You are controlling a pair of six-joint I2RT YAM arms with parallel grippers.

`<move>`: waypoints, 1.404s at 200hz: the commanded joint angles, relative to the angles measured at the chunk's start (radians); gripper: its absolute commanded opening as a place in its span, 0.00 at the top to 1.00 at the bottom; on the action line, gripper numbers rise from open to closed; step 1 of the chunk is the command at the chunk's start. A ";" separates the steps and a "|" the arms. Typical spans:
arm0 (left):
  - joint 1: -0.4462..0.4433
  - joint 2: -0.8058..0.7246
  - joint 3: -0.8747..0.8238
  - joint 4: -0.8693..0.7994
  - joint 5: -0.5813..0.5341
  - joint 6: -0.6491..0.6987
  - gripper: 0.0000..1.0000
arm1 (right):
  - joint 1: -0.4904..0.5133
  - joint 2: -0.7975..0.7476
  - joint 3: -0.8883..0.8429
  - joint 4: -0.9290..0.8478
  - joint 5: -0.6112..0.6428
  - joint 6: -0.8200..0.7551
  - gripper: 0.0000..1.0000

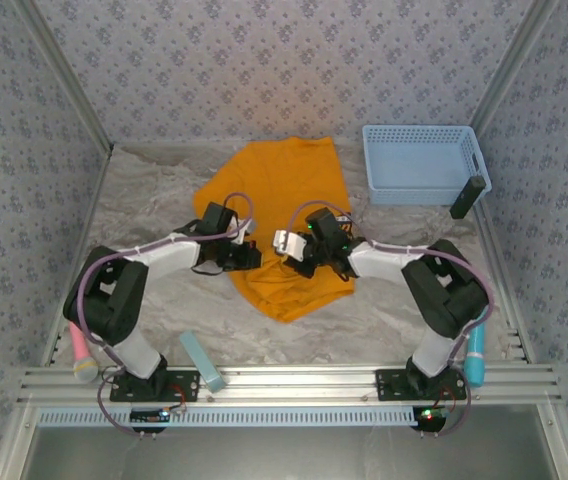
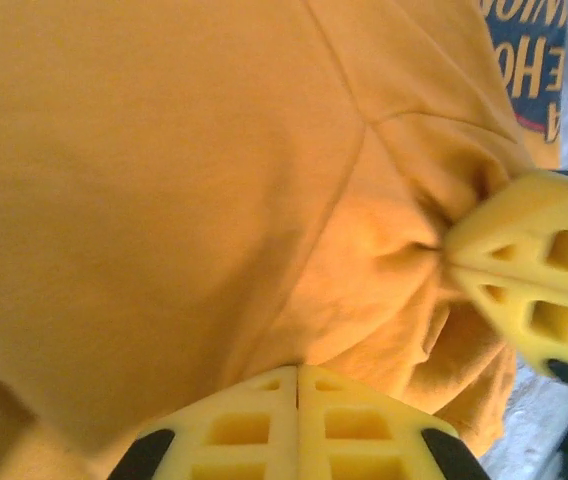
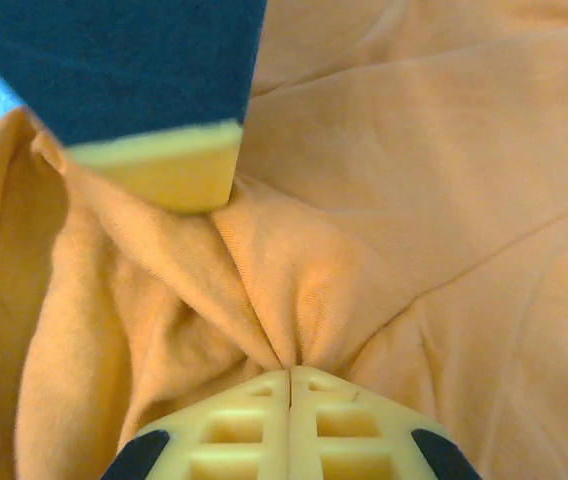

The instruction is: Fold the inside-out t-shirt

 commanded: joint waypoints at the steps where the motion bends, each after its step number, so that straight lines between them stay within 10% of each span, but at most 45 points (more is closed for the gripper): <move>1: 0.069 -0.086 -0.027 0.053 0.089 -0.019 1.00 | -0.056 -0.151 -0.084 0.188 -0.132 0.164 1.00; 29: 0.146 -0.122 -0.134 0.186 0.216 -0.107 1.00 | -0.080 -0.223 -0.204 0.222 -0.164 0.233 1.00; 92: 0.147 -0.078 -0.157 0.086 0.106 -0.069 0.80 | -0.107 -0.199 -0.279 0.171 -0.030 0.277 0.90; 123: -0.016 -0.225 -0.085 0.008 0.071 0.079 0.51 | -0.116 -0.231 -0.217 0.080 -0.151 0.258 0.93; 185: -0.173 -0.029 0.014 0.067 -0.093 0.149 0.36 | -0.162 -0.230 -0.180 0.162 -0.355 0.401 1.00; 205: -0.171 0.032 0.038 0.099 -0.125 0.152 0.47 | -0.201 -0.218 -0.181 0.208 -0.444 0.465 1.00; 238: -0.159 -0.027 0.006 0.169 -0.071 0.216 1.00 | -0.230 -0.201 -0.118 0.035 -0.449 0.401 1.00; 281: -0.036 -0.076 -0.127 0.300 0.283 0.170 1.00 | -0.258 -0.106 -0.106 0.046 -0.106 0.349 0.93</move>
